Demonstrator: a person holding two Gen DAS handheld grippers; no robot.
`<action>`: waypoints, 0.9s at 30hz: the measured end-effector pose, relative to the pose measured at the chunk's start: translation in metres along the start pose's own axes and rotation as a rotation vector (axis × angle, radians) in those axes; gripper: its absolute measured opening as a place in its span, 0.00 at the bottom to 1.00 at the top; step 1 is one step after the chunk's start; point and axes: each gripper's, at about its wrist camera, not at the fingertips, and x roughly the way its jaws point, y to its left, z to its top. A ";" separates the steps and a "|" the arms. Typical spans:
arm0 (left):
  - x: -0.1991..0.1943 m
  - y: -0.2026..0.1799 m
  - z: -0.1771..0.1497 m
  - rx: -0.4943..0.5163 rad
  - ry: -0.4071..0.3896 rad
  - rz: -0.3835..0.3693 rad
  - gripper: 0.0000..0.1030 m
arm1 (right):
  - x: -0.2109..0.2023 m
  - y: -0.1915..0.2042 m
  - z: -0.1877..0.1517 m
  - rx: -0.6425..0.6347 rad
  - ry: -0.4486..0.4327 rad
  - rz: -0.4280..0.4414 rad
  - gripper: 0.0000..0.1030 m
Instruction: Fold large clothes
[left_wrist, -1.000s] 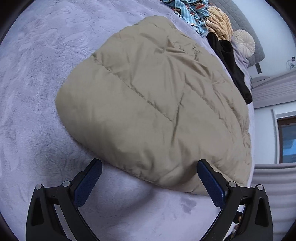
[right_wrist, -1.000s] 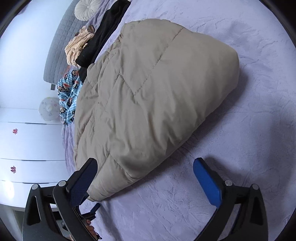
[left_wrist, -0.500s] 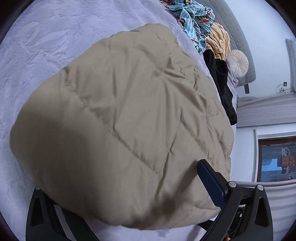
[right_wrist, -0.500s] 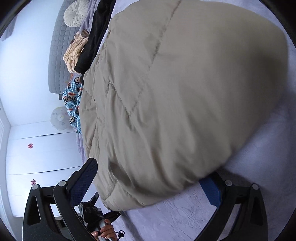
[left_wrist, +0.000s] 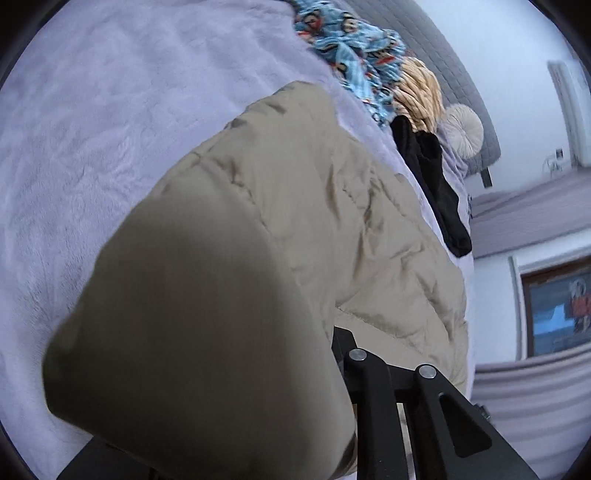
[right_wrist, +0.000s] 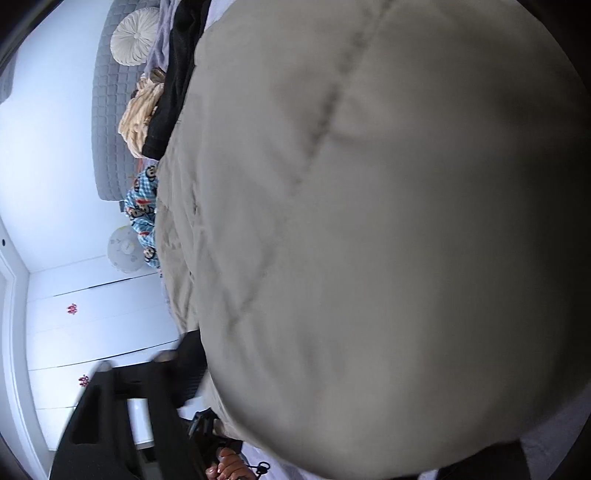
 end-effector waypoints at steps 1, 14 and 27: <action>-0.008 -0.008 -0.003 0.065 -0.010 0.019 0.19 | -0.002 -0.001 -0.001 0.006 0.000 0.020 0.40; -0.095 0.003 -0.046 0.282 0.077 0.002 0.19 | -0.055 0.014 -0.072 -0.107 -0.035 -0.002 0.26; -0.159 0.087 -0.138 0.108 0.204 0.108 0.20 | -0.099 -0.054 -0.141 -0.004 0.031 -0.094 0.28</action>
